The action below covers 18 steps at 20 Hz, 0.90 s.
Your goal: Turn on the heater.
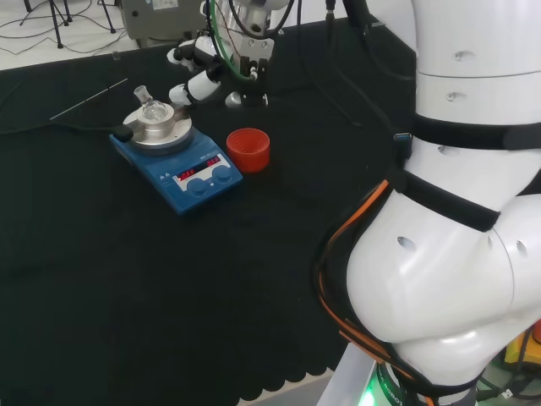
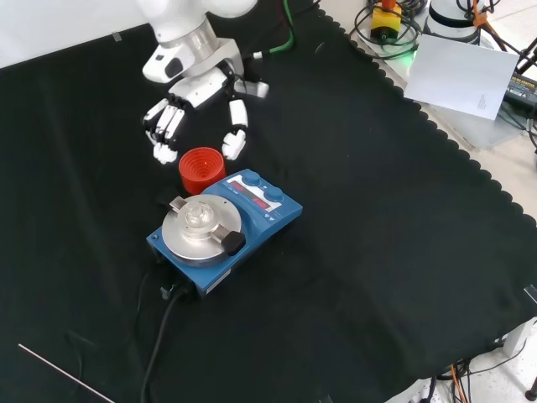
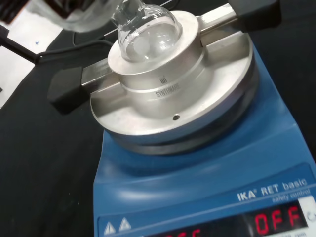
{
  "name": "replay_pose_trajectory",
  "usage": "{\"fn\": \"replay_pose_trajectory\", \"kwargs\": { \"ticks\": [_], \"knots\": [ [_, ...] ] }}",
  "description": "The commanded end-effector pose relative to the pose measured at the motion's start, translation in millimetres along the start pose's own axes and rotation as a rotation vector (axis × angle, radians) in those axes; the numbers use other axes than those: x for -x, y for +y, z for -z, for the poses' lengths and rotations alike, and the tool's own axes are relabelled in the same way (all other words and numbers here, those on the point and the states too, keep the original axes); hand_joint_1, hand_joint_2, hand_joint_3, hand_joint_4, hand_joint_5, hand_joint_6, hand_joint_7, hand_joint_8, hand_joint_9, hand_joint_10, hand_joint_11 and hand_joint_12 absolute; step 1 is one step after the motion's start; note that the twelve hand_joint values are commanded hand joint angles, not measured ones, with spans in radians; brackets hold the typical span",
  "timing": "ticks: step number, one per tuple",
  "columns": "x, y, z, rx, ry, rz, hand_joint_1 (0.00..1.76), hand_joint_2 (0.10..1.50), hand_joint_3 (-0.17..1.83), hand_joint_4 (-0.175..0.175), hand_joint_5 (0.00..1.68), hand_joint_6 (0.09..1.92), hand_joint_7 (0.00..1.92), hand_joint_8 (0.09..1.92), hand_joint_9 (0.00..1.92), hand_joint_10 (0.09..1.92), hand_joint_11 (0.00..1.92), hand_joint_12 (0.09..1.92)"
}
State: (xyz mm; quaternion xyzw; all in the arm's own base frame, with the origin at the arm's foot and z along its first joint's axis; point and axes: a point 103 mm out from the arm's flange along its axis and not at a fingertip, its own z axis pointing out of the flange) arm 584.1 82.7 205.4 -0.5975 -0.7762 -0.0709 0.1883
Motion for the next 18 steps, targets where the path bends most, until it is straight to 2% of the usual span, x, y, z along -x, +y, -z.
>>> {"fn": "replay_pose_trajectory", "kwargs": {
  "ticks": [1, 2, 4, 9, 12, 15, 17, 18],
  "knots": [
    [-4, -24, 8, 0.02, -0.053, -0.039, 0.76, 0.59, 0.61, 0.011, 0.41, 0.12, 0.27, 0.64, 0.41, 0.67, 0.0, 1.42],
    [-5, -27, 9, 0.019, -0.059, -0.044, 0.77, 0.59, 0.61, 0.011, 0.41, 0.12, 0.27, 0.64, 0.41, 0.67, 0.0, 1.42],
    [9, -42, 19, 0.019, -0.05, -0.05, 0.77, 0.59, 0.61, 0.012, 0.41, 0.12, 0.27, 0.64, 0.42, 0.67, 0.0, 1.42],
    [-6, -58, 11, 0.006, -0.091, -0.071, 0.8, 0.6, 0.61, 0.013, 0.42, 0.1, 0.28, 0.64, 0.44, 0.68, 0.02, 1.48],
    [-12, -70, 12, 0.002, -0.11, -0.072, 0.93, 0.6, 0.7, 0.009, 0.46, 0.09, 0.4, 0.64, 0.67, 0.62, 0.27, 1.42],
    [-12, -82, 16, -0.023, -0.135, -0.078, 1.07, 0.6, 0.82, 0.0, 0.52, 0.09, 0.82, 0.61, 1.09, 0.49, 0.73, 1.26],
    [-11, -89, 18, -0.043, -0.153, -0.081, 1.12, 0.6, 0.85, -0.007, 0.52, 0.09, 1.06, 0.63, 1.26, 0.45, 0.98, 1.12],
    [-12, -92, 18, -0.05, -0.161, -0.083, 1.23, 0.62, 0.79, -0.014, 0.51, 0.09, 1.13, 0.7, 1.32, 0.44, 1.08, 1.06]
  ]
}}
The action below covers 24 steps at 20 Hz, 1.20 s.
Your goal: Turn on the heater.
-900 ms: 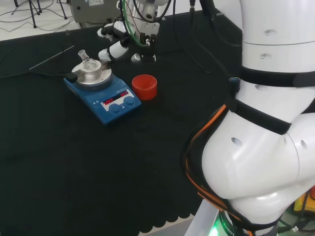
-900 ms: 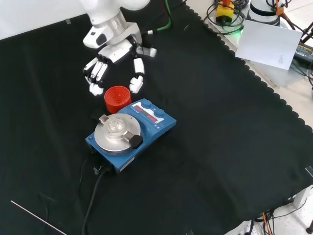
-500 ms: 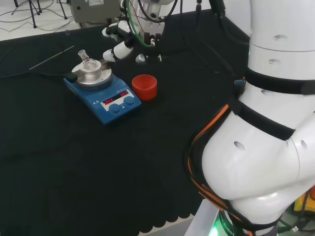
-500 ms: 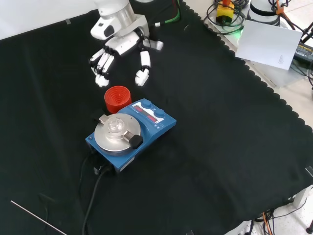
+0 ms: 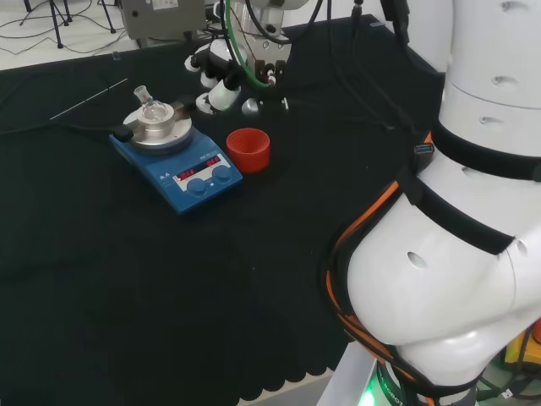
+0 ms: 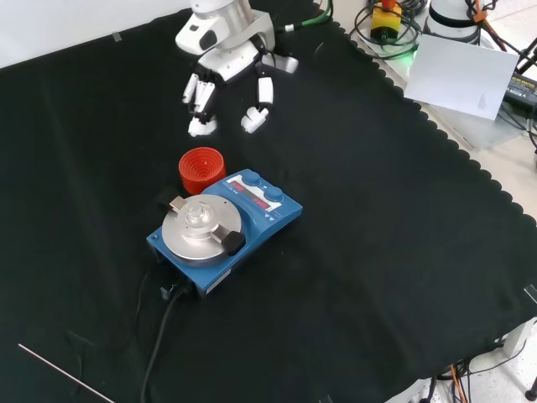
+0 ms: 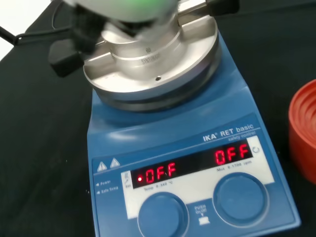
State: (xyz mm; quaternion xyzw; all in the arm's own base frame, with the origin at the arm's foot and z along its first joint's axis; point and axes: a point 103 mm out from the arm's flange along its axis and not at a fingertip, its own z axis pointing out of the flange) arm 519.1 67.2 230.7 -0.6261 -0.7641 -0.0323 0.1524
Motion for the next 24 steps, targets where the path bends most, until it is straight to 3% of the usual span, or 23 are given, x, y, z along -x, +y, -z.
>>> {"fn": "replay_pose_trajectory", "kwargs": {
  "ticks": [1, 6, 9, 12, 15, 18, 21, 24],
  "knots": [
    [0, -26, 3, -0.056, -0.066, -0.014, 1.3, 0.63, 0.76, -0.021, 0.51, 0.09, 1.17, 0.76, 1.36, 0.44, 1.16, 1.0],
    [-5, -34, 5, -0.1, -0.118, -0.007, 1.41, 0.49, 1.0, -0.049, 0.49, 0.09, 1.25, 0.94, 1.5, 0.54, 1.49, 0.7],
    [-9, -38, 5, -0.118, -0.14, -0.001, 1.28, 0.57, 0.87, -0.059, 0.48, 0.09, 1.36, 1.14, 1.61, 0.69, 1.63, 0.6],
    [-13, -41, 7, -0.141, -0.183, 0.016, 1.27, 0.61, 0.82, -0.056, 0.55, 0.09, 1.46, 1.21, 1.7, 0.76, 1.73, 0.61],
    [-17, -44, 7, -0.159, -0.202, 0.011, 1.3, 0.63, 0.82, -0.056, 0.61, 0.12, 1.56, 1.33, 1.82, 0.86, 1.84, 0.74],
    [-17, -47, 5, -0.194, -0.211, 0.01, 1.38, 0.63, 0.9, -0.052, 0.56, 0.28, 1.63, 1.43, 1.86, 1.01, 1.84, 0.95],
    [-17, -50, 4, -0.224, -0.202, 0.018, 1.5, 0.55, 1.13, -0.039, 0.48, 0.36, 1.7, 1.52, 1.87, 1.15, 1.79, 1.17],
    [-18, -51, 1, -0.28, -0.222, 0.026, 1.55, 0.47, 1.31, -0.028, 0.47, 0.35, 1.77, 1.55, 1.9, 1.22, 1.8, 1.27]
  ]
}}
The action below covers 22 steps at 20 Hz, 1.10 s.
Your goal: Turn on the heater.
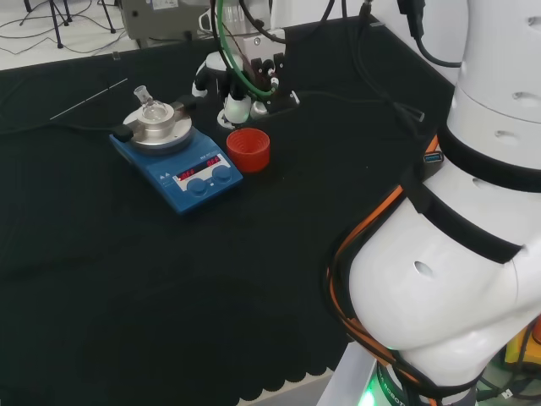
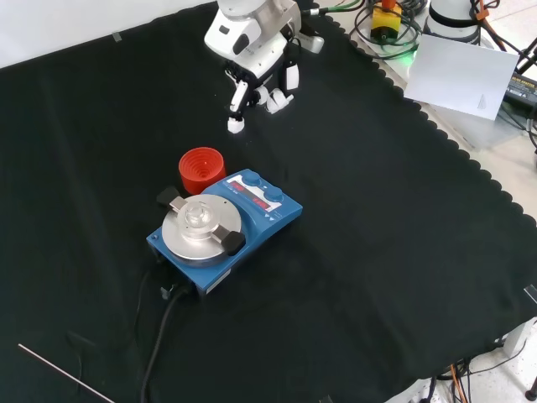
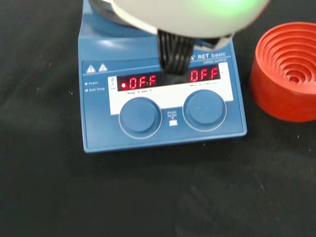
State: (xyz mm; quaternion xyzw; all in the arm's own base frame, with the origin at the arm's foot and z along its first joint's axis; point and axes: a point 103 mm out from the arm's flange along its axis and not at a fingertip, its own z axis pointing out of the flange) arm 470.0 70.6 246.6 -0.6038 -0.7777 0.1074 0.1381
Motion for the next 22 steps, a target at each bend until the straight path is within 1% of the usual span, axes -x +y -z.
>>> {"fn": "replay_pose_trajectory", "kwargs": {
  "ticks": [1, 4, 5, 6, 8, 16, 22],
  "knots": [
    [-3, -2, -6, -0.096, -0.036, 0.022, 1.56, 0.45, 1.35, -0.026, 0.47, 0.33, 1.79, 1.56, 1.91, 1.24, 1.81, 1.29],
    [-5, -1, -12, -0.158, -0.05, 0.024, 1.58, 0.41, 1.42, -0.024, 0.47, 0.3, 1.8, 1.58, 1.92, 1.28, 1.82, 1.33],
    [-4, -2, -14, -0.168, -0.054, 0.029, 1.58, 0.41, 1.42, -0.024, 0.47, 0.29, 1.81, 1.59, 1.92, 1.29, 1.83, 1.33],
    [-5, -3, -16, -0.158, -0.05, 0.037, 1.58, 0.4, 1.43, -0.023, 0.47, 0.28, 1.81, 1.59, 1.92, 1.3, 1.83, 1.34],
    [-7, -4, -19, -0.169, -0.048, 0.046, 1.59, 0.4, 1.44, -0.023, 0.47, 0.28, 1.81, 1.6, 1.92, 1.3, 1.83, 1.34],
    [-12, -3, -31, -0.286, -0.066, 0.046, 1.59, 0.39, 1.47, -0.022, 0.47, 0.26, 1.82, 1.61, 1.92, 1.33, 1.84, 1.35],
    [-17, -3, -42, -0.353, -0.075, 0.049, 1.59, 0.38, 1.48, -0.021, 0.47, 0.25, 1.82, 1.61, 1.92, 1.34, 1.85, 1.36]
  ]
}}
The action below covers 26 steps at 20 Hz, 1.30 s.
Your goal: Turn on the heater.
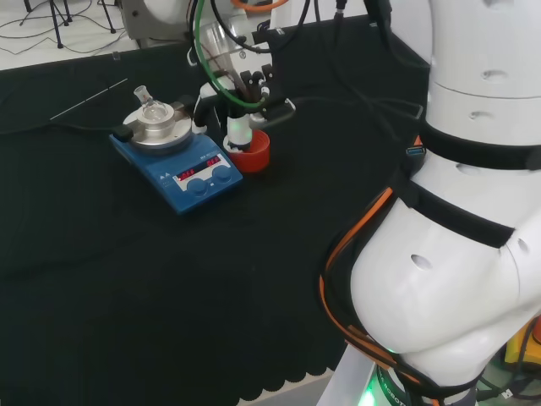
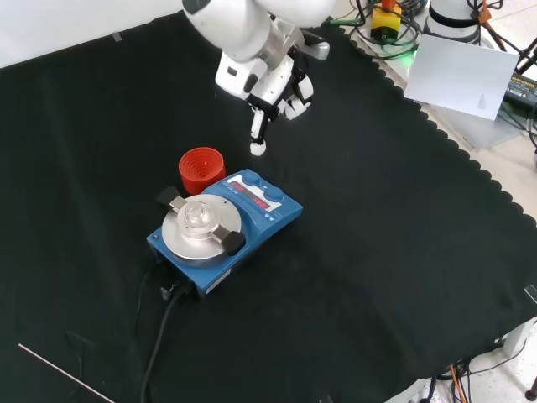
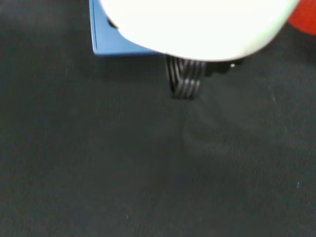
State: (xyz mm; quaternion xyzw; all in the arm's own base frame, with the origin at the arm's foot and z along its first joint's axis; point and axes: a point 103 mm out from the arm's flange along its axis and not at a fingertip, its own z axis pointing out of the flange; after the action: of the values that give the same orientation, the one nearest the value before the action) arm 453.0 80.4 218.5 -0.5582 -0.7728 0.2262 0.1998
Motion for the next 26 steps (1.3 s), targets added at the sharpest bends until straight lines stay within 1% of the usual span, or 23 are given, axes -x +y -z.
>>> {"fn": "replay_pose_trajectory", "kwargs": {
  "ticks": [1, 11, 16, 26],
  "knots": [
    [-7, 4, -10, -0.096, -0.021, 0.001, 1.59, 0.38, 1.48, -0.02, 0.47, 0.25, 1.82, 1.61, 1.92, 1.34, 1.85, 1.36],
    [-20, 14, -20, -0.186, -0.051, -0.002, 1.6, 0.37, 1.5, -0.017, 0.45, 0.22, 1.83, 1.62, 1.92, 1.35, 1.85, 1.36],
    [-26, 18, -25, -0.209, -0.072, 0.0, 1.6, 0.37, 1.51, -0.016, 0.43, 0.21, 1.83, 1.62, 1.92, 1.36, 1.85, 1.36],
    [-31, 24, -34, -0.235, -0.071, 0.011, 1.59, 0.36, 1.53, -0.015, 0.42, 0.19, 1.83, 1.63, 1.92, 1.36, 1.86, 1.37]
  ]
}}
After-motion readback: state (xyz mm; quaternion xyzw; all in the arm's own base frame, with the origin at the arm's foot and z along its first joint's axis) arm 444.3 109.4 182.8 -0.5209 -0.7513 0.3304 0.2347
